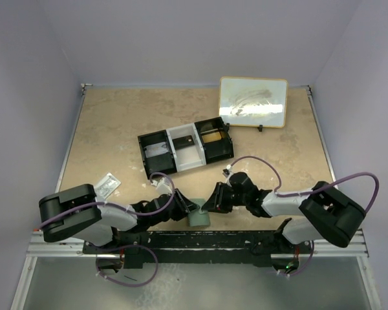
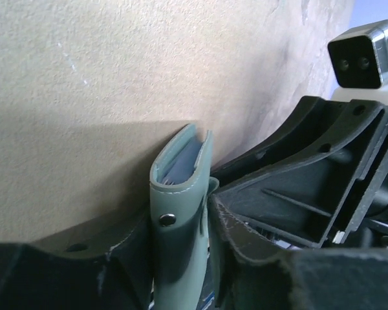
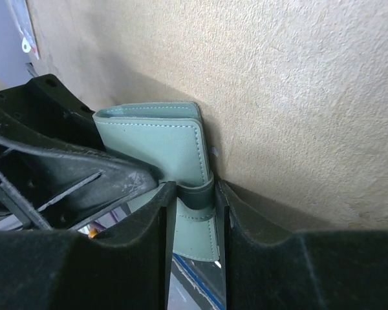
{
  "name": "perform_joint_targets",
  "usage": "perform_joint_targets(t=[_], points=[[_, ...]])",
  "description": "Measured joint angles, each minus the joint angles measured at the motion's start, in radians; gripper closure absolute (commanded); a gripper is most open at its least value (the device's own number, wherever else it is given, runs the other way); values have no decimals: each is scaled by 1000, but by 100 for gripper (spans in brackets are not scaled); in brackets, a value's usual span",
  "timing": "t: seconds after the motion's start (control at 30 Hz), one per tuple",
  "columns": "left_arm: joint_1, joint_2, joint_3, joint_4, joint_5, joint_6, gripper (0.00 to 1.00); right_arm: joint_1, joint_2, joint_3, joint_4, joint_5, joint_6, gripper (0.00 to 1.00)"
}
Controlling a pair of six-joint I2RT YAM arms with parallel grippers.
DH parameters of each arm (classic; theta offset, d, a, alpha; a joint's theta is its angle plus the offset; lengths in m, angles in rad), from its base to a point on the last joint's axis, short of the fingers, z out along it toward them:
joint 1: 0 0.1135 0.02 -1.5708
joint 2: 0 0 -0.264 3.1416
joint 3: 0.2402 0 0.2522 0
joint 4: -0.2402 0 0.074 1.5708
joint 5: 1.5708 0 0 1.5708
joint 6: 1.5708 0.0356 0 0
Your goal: Take the credit cards out of the card holder
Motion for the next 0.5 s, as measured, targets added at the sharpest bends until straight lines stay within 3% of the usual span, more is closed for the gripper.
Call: perform_joint_targets(t=[0.23,0.5], points=[[-3,-105,17,-179,-32,-6,88,1,-117,34,-194,60,-1,48],[-21,-166,106,-399,-97,79,95,1,-317,111,-392,118,131,44]])
